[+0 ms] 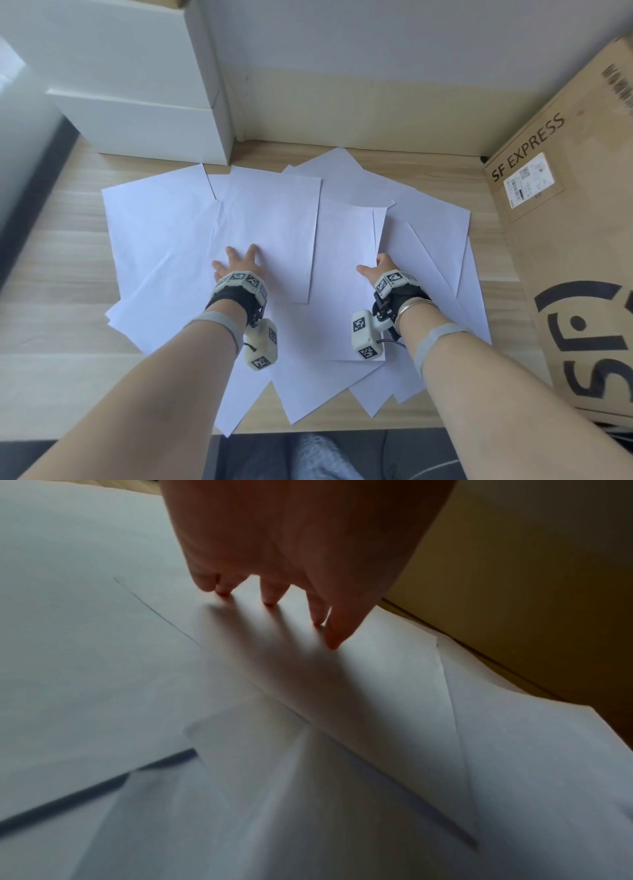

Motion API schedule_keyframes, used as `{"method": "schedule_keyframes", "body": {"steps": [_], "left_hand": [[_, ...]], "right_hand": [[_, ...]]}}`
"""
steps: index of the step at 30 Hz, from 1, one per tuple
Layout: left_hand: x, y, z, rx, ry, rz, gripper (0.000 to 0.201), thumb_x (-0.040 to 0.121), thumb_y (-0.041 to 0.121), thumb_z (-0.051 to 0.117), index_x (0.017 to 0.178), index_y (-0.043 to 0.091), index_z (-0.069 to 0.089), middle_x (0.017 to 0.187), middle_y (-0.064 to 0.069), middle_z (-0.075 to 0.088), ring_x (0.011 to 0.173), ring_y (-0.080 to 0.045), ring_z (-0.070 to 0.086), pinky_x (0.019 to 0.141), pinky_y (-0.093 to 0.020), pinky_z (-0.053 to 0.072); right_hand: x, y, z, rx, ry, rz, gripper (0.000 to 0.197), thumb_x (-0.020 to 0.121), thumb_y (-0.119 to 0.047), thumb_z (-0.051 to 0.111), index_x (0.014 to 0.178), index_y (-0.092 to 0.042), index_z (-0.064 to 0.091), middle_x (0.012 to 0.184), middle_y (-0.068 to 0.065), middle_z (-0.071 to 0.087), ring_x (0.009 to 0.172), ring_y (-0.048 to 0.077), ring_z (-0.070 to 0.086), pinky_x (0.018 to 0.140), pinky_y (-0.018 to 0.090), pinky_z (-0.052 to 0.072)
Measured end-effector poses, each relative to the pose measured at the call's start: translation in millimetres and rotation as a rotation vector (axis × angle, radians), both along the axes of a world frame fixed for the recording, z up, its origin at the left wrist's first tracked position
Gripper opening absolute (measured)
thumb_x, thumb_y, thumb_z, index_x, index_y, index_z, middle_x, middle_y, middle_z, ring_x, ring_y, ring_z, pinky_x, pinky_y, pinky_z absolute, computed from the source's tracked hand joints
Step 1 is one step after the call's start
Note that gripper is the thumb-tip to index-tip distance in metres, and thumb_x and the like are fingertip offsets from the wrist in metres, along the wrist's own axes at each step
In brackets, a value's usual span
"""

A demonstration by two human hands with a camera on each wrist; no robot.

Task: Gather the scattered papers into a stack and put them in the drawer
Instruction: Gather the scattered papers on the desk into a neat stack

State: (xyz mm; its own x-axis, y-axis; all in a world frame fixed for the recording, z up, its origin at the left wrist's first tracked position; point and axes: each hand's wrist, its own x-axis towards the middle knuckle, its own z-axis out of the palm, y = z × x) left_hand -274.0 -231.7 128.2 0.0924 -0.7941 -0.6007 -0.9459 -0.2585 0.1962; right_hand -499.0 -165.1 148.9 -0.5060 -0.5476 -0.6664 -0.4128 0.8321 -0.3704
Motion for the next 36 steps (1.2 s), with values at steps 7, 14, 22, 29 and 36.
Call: {"method": "schedule_keyframes", "body": {"steps": [7, 14, 22, 29, 36], "left_hand": [[-9, 3, 0, -0.028, 0.117, -0.090, 0.043, 0.093, 0.023, 0.030, 0.134, 0.034, 0.038, 0.149, 0.000, 0.032, 0.132, -0.034, 0.029, 0.108, -0.044, 0.031], [39, -19, 4, -0.112, -0.010, 0.170, 0.052, 0.095, 0.029, 0.038, 0.144, 0.038, 0.023, 0.160, -0.003, 0.007, 0.143, -0.036, 0.014, 0.114, -0.051, 0.021], [72, -27, -6, -0.008, -0.084, 0.283, 0.072, 0.085, 0.046, 0.053, 0.145, 0.042, 0.013, 0.149, -0.011, 0.015, 0.137, -0.041, 0.018, 0.109, -0.053, 0.024], [65, -24, 1, -0.013, -0.083, 0.229, 0.074, 0.083, 0.045, 0.058, 0.145, 0.040, 0.017, 0.140, -0.011, 0.023, 0.129, -0.038, 0.027, 0.102, -0.051, 0.032], [60, -27, 1, -0.031, 0.060, 0.311, 0.055, 0.087, 0.035, 0.055, 0.134, 0.013, 0.037, 0.133, -0.018, 0.040, 0.117, -0.044, 0.050, 0.095, -0.048, 0.044]], "right_hand": [[12, -2, -4, 0.003, -0.024, 0.013, 0.065, 0.088, -0.035, 0.057, 0.141, -0.012, 0.028, 0.140, 0.010, 0.046, 0.124, 0.030, 0.049, 0.101, 0.035, 0.037], [9, 2, -5, -0.064, 0.035, 0.007, 0.045, 0.087, -0.013, 0.057, 0.129, -0.010, 0.044, 0.127, 0.013, 0.057, 0.103, 0.027, 0.057, 0.083, 0.028, 0.043], [4, 4, -3, 0.005, 0.054, 0.042, 0.031, 0.089, -0.021, 0.049, 0.116, -0.006, 0.052, 0.096, 0.007, 0.050, 0.084, 0.022, 0.046, 0.072, 0.024, 0.032], [14, -6, -2, 0.059, 0.000, 0.044, 0.054, 0.088, -0.031, 0.050, 0.136, -0.009, 0.036, 0.129, 0.012, 0.053, 0.117, 0.030, 0.053, 0.092, 0.033, 0.039], [26, -11, -14, 0.030, -0.067, 0.050, 0.063, 0.084, -0.042, 0.057, 0.135, -0.009, 0.041, 0.139, 0.011, 0.050, 0.125, 0.029, 0.049, 0.108, 0.039, 0.037]]}}
